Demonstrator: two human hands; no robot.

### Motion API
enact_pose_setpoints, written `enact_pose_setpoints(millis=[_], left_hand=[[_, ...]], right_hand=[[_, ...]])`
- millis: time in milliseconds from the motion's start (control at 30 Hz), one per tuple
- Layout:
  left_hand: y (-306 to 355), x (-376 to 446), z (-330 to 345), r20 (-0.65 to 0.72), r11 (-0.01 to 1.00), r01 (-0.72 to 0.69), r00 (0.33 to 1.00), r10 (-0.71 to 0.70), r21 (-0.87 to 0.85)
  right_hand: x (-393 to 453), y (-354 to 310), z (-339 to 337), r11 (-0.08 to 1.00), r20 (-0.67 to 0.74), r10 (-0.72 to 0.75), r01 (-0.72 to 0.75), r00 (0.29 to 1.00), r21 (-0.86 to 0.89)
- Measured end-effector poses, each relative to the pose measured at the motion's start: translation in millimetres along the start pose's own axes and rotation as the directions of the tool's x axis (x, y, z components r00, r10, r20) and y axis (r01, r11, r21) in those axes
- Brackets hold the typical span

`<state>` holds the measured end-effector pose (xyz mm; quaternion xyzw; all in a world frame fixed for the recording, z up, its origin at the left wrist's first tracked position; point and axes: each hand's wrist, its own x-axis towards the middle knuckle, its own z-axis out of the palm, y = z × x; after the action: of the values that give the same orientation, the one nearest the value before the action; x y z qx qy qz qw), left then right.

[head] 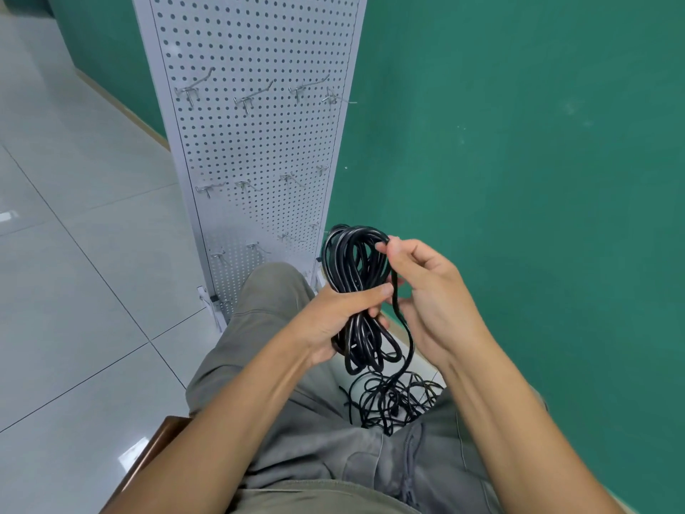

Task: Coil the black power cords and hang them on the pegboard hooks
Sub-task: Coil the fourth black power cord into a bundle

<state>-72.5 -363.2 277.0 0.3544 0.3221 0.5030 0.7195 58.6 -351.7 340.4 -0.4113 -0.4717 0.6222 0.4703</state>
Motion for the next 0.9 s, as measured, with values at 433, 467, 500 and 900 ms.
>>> enact_pose_setpoints(millis=[433, 467, 500, 900], left_hand=[[11, -4, -10, 0.076, 0.997, 0.055, 0.995, -0.060, 0.062], [10, -4, -11, 0.070, 0.995, 0.063, 0.995, -0.069, 0.074], [10, -3, -12, 0.062, 0.994, 0.073, 0.995, -0.077, 0.079], [7, 5, -19, -0.065, 0.993, -0.116, 0.991, 0.115, -0.009]], right_hand=[[20, -5, 8, 0.998, -0.130, -0.013, 0.004, 0.991, -0.068], [21, -5, 7, 0.992, -0.139, -0.034, 0.016, 0.990, -0.126], [22, -6, 7, 0.985, -0.143, -0.053, 0.028, 0.988, -0.170], [25, 38, -10, 0.971, 0.139, 0.141, -0.110, 0.980, -0.213]])
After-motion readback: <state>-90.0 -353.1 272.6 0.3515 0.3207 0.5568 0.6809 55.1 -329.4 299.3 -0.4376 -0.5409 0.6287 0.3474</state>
